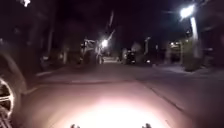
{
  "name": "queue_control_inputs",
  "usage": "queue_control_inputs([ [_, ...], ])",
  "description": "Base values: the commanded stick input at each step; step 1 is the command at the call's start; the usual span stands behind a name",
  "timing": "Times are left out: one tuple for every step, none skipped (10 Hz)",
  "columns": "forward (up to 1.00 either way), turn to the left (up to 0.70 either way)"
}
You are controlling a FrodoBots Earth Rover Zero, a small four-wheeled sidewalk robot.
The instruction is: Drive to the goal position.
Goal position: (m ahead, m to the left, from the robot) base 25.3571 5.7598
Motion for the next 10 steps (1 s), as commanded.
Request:
queue_control_inputs([
  [0.85,0.0],
  [0.85,0.0],
  [0.85,0.0],
  [0.85,0.0],
  [0.85,0.0],
  [0.85,0.0],
  [0.85,0.0],
  [0.85,0.0],
  [0.85,0.0],
  [0.85,0.0],
])
